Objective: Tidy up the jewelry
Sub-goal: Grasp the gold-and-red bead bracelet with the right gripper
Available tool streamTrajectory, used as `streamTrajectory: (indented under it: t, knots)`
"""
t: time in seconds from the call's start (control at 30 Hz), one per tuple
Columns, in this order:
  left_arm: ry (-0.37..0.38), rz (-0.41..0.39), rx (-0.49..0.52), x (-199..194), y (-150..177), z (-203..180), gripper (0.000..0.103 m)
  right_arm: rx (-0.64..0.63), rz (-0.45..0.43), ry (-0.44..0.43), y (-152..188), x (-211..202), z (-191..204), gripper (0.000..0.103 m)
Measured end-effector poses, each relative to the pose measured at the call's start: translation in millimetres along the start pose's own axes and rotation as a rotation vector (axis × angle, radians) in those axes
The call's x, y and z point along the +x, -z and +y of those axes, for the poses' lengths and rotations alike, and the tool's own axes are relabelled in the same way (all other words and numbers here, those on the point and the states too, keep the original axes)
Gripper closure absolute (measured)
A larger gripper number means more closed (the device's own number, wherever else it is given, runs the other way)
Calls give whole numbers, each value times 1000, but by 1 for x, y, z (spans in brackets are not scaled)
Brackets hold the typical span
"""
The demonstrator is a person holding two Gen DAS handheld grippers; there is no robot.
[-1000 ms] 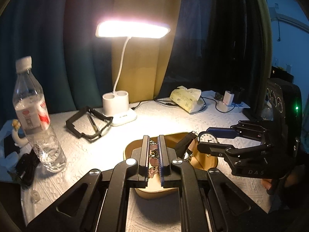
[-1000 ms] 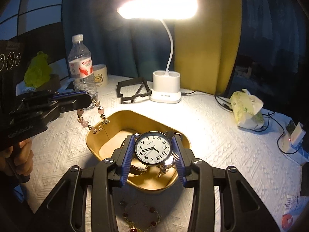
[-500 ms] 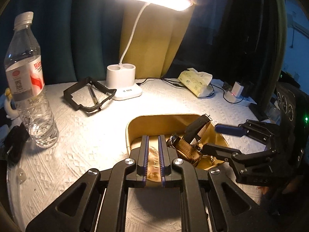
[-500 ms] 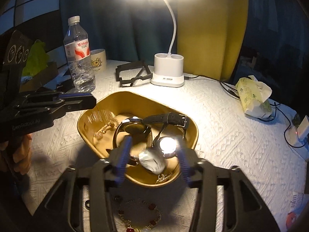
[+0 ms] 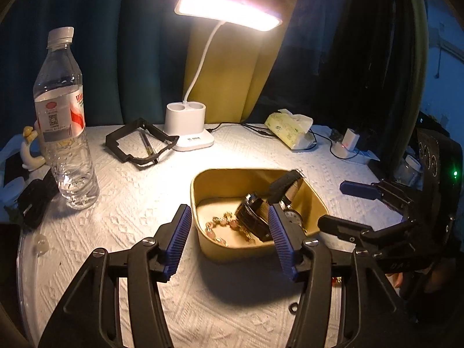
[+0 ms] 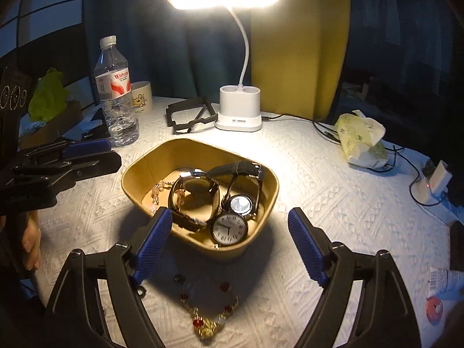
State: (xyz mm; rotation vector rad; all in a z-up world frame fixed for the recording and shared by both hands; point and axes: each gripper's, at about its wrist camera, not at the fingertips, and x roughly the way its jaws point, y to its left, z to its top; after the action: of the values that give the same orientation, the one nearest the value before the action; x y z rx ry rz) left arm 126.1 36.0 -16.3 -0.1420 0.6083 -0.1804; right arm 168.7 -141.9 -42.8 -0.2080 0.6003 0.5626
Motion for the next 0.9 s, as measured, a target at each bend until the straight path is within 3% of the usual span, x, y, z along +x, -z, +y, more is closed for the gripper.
streamTrajectory:
  t: [0.5, 0.7, 0.9]
  knots:
    - [-18, 43, 45, -21, 34, -23, 45, 54, 9, 147, 32, -39, -14, 21]
    - [-16, 67, 40, -21, 48, -28, 45, 66, 44, 146, 46, -41, -17, 21]
    - [-14, 87, 1, -17, 59, -26, 45, 46, 120, 92, 62, -26, -7, 21]
